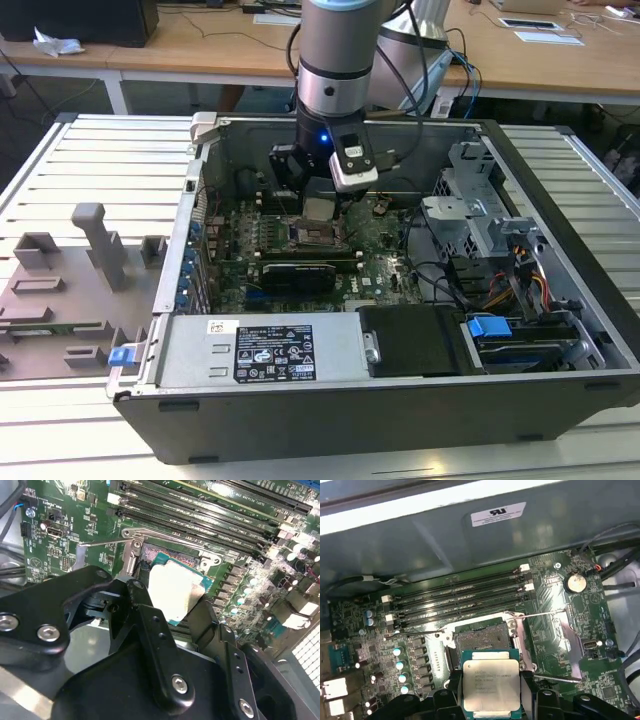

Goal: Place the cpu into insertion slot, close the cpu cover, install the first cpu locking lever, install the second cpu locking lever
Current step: 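Place the cpu into insertion slot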

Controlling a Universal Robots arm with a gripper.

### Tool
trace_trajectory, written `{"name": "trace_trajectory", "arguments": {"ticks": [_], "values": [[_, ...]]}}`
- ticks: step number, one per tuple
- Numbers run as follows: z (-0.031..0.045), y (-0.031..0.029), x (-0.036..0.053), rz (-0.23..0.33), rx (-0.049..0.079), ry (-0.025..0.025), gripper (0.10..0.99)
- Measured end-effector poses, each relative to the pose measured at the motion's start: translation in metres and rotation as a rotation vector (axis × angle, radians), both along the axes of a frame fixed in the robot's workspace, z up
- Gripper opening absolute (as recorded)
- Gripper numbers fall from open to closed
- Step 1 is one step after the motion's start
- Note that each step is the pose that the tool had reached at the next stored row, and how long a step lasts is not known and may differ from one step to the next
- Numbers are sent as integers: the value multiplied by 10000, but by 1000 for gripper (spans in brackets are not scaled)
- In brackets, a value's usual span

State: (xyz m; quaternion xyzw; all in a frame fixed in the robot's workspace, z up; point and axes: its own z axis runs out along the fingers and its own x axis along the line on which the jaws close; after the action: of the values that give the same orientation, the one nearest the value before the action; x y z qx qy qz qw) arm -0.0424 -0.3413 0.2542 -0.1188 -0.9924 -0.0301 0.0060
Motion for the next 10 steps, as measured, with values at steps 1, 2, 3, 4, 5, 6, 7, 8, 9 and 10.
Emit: {"name": "trace_trajectory", "arguments": {"ticks": [1, 2, 3, 4, 5, 6, 7, 8, 9, 10], "values": [[0, -1, -1, -150, -11, 1, 545], [0, -1, 0, -263, -19, 0, 545], [-1, 0, 0, -341, -22, 0, 545], [-1, 0, 0, -456, -27, 1, 545], [-3, 0, 0, -673, -43, -1, 545], [-3, 0, 0, -811, -61, -1, 545], [-3, 0, 0, -906, -77, 0, 545], [-3, 0, 0, -1092, -114, -2, 545], [-3, 0, 0, -1211, -136, -2, 545], [-3, 0, 0, -1306, -152, -2, 545]]}}
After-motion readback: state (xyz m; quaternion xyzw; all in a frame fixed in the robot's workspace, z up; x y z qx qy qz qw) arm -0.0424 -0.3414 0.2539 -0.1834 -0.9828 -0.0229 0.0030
